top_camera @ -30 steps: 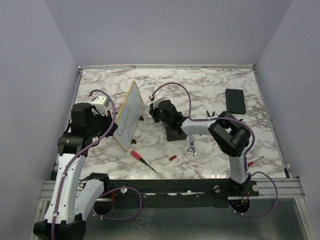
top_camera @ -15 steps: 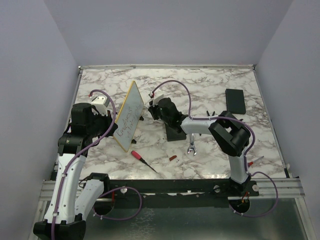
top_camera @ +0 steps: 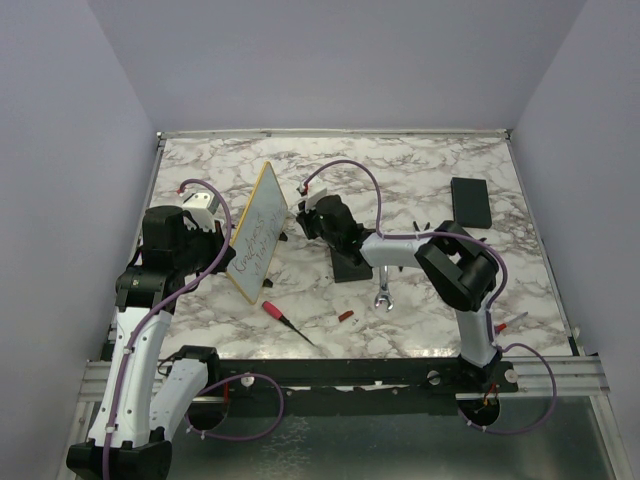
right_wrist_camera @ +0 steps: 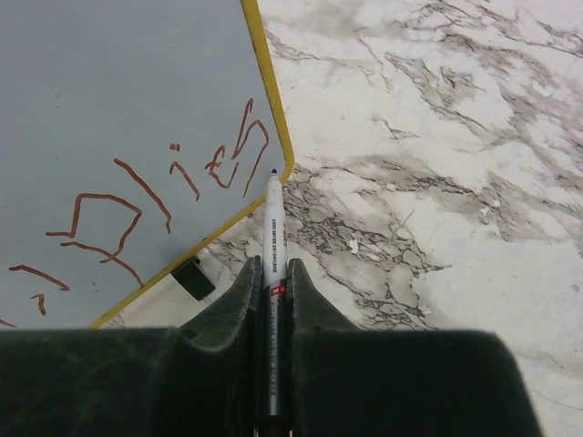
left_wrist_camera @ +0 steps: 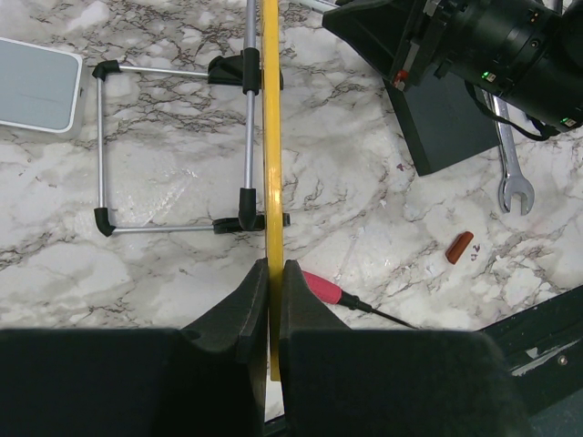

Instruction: Write a sentence on the whiteboard

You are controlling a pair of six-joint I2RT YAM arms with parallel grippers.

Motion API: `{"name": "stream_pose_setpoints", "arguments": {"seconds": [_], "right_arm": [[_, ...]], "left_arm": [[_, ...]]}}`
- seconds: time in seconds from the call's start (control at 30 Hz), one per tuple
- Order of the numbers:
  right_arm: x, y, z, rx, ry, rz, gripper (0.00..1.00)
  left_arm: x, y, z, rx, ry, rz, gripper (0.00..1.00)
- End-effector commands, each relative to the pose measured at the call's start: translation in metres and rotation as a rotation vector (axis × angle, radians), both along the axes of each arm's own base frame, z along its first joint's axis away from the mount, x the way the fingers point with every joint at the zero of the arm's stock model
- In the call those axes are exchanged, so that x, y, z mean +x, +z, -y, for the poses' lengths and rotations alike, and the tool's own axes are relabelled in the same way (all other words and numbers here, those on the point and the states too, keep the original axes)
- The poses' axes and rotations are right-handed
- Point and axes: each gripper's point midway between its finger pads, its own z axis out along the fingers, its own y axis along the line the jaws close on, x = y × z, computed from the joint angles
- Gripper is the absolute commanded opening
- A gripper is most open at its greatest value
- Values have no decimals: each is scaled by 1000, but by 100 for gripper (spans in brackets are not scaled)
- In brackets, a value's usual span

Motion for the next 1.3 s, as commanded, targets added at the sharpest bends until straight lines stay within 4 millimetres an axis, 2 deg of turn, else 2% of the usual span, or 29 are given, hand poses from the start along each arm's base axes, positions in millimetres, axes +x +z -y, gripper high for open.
{"name": "stream_pose_setpoints", "arguments": {"seconds": [0.0,0.6,0.83,0.97,1.03,1.27], "right_arm": [[7,-2,-6,4,6,6,1],[6,-5,-12,10,33,6,1],[5,2,-6,10,18,17,1],[6,14,10,19,-55,28,1],[4,22,20,24,-90,35,1],[-10,50,47,53,-146,50,1]], "left_arm": [[-5,1,4,-10,-28,6,0],[-5,-1,4,-9,-27,1,0],[-5,-1,3,-5,-16,1,0],[-2,-1,-3,8,19,-2,0],[-1,-1,-5,12,33,-3,4],[1,2,-9,22,62,1,29]]}}
